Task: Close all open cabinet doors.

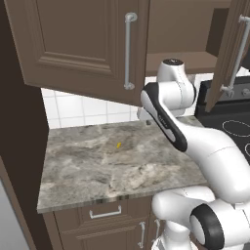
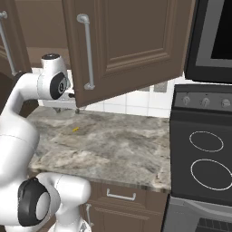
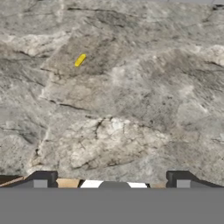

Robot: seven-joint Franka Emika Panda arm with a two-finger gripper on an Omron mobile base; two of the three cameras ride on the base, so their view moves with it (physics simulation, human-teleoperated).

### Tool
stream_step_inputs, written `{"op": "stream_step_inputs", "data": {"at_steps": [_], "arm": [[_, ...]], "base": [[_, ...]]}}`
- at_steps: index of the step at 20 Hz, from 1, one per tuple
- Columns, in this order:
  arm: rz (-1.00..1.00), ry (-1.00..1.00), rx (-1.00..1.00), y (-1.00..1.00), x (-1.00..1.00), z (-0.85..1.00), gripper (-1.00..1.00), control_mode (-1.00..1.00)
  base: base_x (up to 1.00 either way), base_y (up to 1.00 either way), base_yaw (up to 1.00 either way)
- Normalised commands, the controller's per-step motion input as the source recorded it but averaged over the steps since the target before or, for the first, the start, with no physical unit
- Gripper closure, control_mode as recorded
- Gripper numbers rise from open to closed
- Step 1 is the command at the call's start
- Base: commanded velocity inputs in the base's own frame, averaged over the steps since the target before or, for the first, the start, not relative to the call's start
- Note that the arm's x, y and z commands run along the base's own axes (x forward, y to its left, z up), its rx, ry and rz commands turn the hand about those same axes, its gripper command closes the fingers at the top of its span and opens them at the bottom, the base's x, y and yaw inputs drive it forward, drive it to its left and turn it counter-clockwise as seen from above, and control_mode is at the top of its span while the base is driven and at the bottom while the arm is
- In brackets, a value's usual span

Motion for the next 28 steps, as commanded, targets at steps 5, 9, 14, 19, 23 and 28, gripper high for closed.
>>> {"op": "stream_step_inputs", "data": {"at_steps": [5,9,14,19,23,28], "arm": [[0.00,0.00,0.00,0.03,0.00,-0.02,-1.00,-1.00],[0.00,0.00,0.00,0.00,-0.09,0.00,-1.00,-1.00],[0.00,-0.08,0.00,0.00,-0.49,0.00,-1.00,-1.00],[0.00,-0.26,-0.03,0.00,-0.59,0.00,-1.00,-1.00],[0.00,-0.40,-0.07,0.00,-0.64,0.01,-1.00,-1.00],[0.00,-0.40,-0.07,0.00,-0.62,0.06,-1.00,-1.00]], "base": [[0.00,0.00,0.00],[0.00,0.00,0.00],[0.00,0.00,0.00],[0.00,0.00,0.00],[0.00,0.00,0.00],[0.00,0.00,0.00]]}}
